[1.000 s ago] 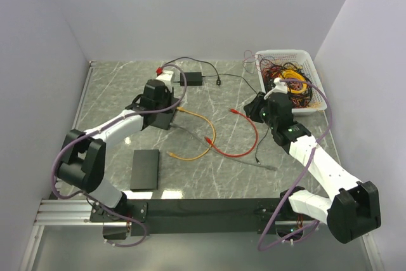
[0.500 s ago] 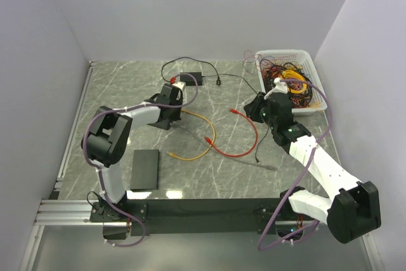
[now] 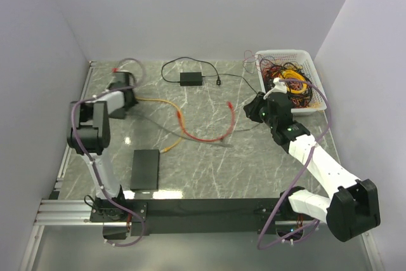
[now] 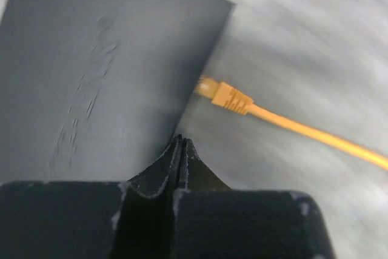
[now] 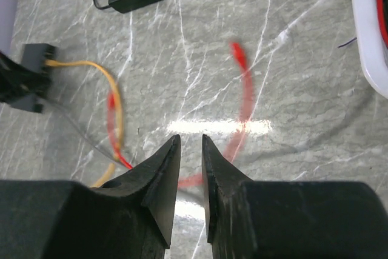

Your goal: Insert the plug into the switch port

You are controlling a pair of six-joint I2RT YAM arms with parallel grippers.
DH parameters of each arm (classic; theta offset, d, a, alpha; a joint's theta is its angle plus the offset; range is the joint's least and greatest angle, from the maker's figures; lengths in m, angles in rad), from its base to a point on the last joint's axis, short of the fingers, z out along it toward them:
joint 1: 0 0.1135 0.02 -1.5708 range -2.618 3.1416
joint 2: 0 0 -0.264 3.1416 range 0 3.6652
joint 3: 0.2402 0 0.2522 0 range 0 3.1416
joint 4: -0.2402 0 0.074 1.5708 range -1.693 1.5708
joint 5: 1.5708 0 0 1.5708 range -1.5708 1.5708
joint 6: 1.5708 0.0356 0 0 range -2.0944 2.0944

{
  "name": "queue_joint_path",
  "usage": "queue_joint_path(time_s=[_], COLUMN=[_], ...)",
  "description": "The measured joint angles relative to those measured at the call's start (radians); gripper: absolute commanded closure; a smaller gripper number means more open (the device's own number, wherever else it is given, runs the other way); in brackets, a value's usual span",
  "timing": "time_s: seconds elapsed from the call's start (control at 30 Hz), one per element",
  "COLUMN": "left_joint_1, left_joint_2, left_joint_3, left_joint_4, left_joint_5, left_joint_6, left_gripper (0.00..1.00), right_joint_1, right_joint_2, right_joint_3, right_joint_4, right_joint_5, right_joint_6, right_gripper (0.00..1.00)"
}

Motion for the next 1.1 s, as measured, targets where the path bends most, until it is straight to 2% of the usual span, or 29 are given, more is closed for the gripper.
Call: queue_joint_path(time_s=[0.1,0.23,0.3,0.33,0.43,0.47,0.53,0.57,0.67,0.77,0.83,0.97,1.1], left_joint_1=[0.126,0.137,0.119,0.109,0.084,0.071,0.051,0.037,-0.012,-0.064,-0.096,-0.127,-0.127], left_joint_2=[0.033,0.023,-0.001,-0.020,-0.089,-0.121,-0.183,-0.221,-0.338,-0.476,-0.574,-0.806,-0.947], left_joint_3=[0.032,0.008,-0.030,-0.054,-0.124,-0.143,-0.165,-0.173,-0.195,-0.251,-0.314,-0.554,-0.752], left_joint_4=[0.026,0.061,0.083,0.090,0.110,0.118,0.129,0.141,0.163,0.190,0.214,0.314,0.366], left_joint_5=[-0.043,-0.073,-0.074,-0.069,-0.054,-0.052,-0.048,-0.048,-0.050,-0.058,-0.056,-0.027,-0.006], left_joint_6=[-0.031,-0.048,-0.050,-0.051,-0.056,-0.057,-0.062,-0.062,-0.073,-0.094,-0.119,-0.176,-0.214], left_gripper=[1.00,0.99,0.84,0.62,0.38,0.36,0.32,0.31,0.29,0.27,0.22,0.17,0.17], right_joint_1=[-0.001,-0.001,-0.001,-0.001,0.000,0.000,0.014,0.024,0.124,0.244,0.295,0.352,0.412], right_joint_2=[0.020,0.036,0.035,0.035,0.031,0.031,0.031,0.031,0.040,0.102,0.161,0.315,0.514], right_joint_3=[0.000,0.000,0.000,-0.002,-0.023,-0.029,-0.034,-0.034,-0.023,0.043,0.103,0.265,0.485], right_joint_4=[0.002,0.002,0.003,0.008,0.039,0.048,0.059,0.066,0.083,0.075,0.063,0.030,-0.020], right_joint_5=[-0.014,-0.024,-0.025,-0.029,-0.066,-0.082,-0.110,-0.118,-0.129,-0.127,-0.123,-0.116,-0.098], right_joint_6=[0.000,0.000,0.000,0.000,-0.005,-0.008,-0.020,-0.030,-0.076,-0.117,-0.129,-0.130,-0.138], right_gripper=[0.73,0.73,0.72,0.70,0.61,0.54,0.46,0.38,0.33,0.33,0.35,0.37,0.37])
